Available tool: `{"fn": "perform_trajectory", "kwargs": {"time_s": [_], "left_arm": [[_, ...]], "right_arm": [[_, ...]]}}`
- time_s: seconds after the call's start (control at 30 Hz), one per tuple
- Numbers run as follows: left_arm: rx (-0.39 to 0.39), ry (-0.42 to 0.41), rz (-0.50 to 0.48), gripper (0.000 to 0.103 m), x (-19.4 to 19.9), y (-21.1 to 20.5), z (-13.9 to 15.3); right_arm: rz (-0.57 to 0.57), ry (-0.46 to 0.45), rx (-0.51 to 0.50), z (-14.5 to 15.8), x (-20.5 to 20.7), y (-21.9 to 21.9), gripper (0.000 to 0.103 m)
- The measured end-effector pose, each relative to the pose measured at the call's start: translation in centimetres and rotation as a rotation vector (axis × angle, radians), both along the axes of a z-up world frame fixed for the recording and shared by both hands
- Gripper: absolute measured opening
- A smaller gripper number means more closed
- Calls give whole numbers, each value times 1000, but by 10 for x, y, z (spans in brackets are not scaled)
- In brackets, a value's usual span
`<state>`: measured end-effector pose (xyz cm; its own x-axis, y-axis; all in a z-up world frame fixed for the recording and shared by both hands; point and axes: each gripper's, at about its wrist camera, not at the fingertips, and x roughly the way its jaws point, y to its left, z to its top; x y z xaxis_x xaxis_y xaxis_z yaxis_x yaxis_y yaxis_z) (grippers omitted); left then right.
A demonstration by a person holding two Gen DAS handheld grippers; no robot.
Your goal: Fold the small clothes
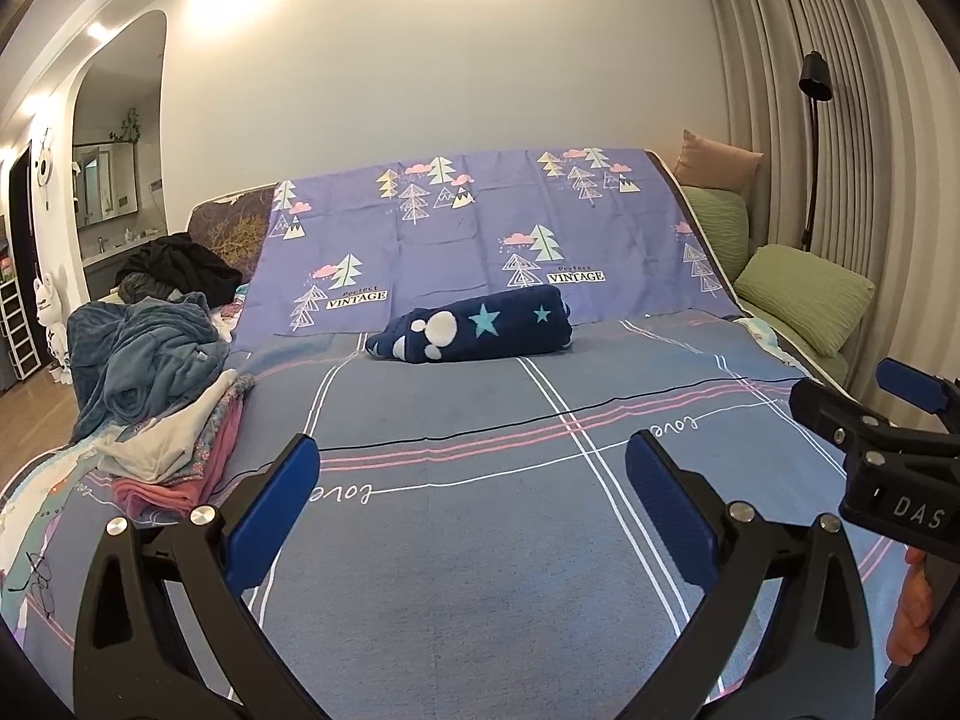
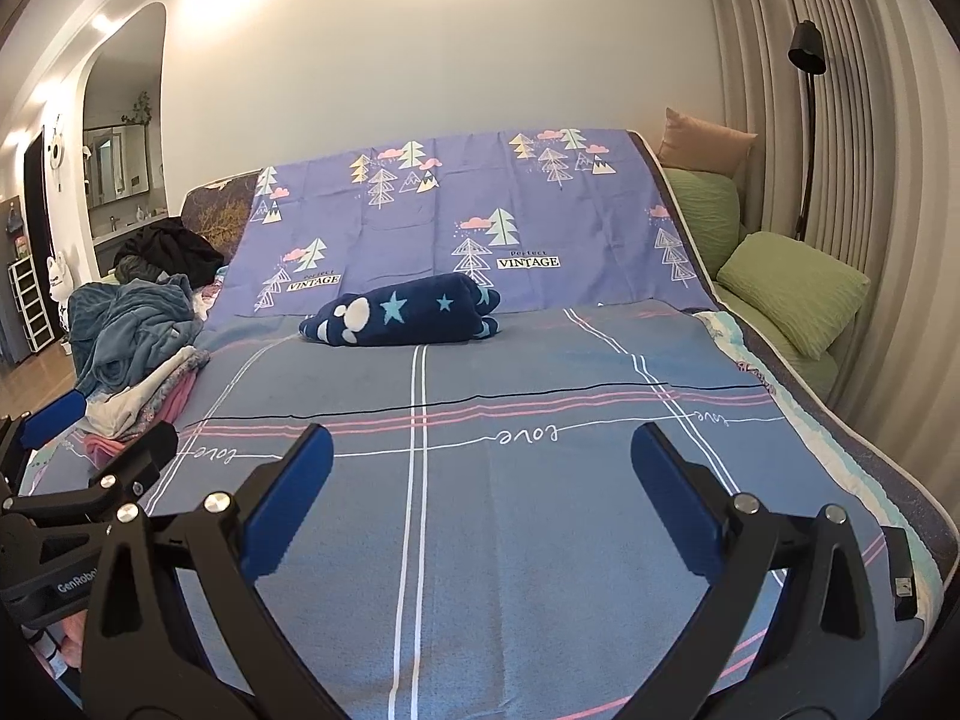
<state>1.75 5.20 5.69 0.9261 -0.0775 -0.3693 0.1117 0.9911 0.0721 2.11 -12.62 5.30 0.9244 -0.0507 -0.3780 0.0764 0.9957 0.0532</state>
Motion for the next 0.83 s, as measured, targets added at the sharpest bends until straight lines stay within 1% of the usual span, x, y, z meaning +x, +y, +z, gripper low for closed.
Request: {"fn": "perform_trajectory", "kwargs": {"time_s": [0.6,0.83], "left_arm": [[9,2,-3,102,-4,-2,1],[15,4,-4,102,-5,-2,0]], "right_arm": [[17,3,6,2,-1,1,101],[21,-2,-8,1,-1,6,101]]}}
